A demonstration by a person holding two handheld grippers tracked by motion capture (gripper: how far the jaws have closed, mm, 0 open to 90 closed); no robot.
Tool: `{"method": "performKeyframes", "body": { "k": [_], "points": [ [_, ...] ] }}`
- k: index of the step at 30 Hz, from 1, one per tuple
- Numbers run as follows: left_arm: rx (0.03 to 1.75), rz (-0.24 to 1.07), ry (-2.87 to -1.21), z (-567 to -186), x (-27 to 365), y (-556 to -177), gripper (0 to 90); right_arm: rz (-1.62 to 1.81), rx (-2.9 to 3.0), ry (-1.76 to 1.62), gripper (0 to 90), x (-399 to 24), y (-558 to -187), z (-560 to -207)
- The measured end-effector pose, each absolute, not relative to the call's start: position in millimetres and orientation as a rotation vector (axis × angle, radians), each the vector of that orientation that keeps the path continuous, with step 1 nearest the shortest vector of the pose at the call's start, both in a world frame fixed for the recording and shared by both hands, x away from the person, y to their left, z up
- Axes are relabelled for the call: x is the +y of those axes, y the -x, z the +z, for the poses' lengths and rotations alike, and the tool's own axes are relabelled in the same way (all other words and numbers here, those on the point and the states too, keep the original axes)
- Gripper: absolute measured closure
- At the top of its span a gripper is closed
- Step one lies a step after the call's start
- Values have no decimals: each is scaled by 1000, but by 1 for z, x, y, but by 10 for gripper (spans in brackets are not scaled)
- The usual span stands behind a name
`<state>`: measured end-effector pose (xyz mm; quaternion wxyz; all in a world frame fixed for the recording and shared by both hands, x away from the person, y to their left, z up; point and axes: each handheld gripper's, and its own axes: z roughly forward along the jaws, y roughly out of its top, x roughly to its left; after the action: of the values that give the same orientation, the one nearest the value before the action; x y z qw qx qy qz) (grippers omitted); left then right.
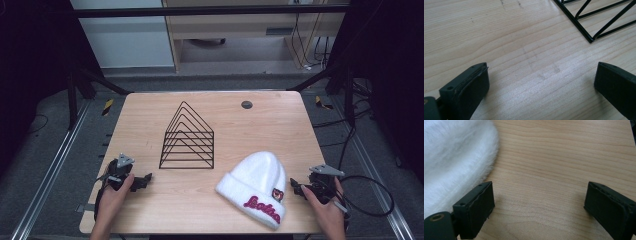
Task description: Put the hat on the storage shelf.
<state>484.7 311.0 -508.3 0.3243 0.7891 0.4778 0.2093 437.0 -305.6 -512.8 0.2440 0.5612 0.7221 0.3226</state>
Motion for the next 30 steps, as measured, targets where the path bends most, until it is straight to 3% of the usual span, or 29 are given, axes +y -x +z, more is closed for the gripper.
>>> {"method": "performKeyframes", "body": {
  "k": [17,22,30],
  "points": [
    [1255,549,-2069,-508,311,-485,0,897,1998,-1495,113,-307,-437,-512],
    [1255,549,-2068,-508,311,-485,0,887,2071,-1436,95,-301,-439,-495],
    [1256,549,-2067,-508,311,-485,0,785,2162,-1353,222,-288,-456,-465]
  ]
}}
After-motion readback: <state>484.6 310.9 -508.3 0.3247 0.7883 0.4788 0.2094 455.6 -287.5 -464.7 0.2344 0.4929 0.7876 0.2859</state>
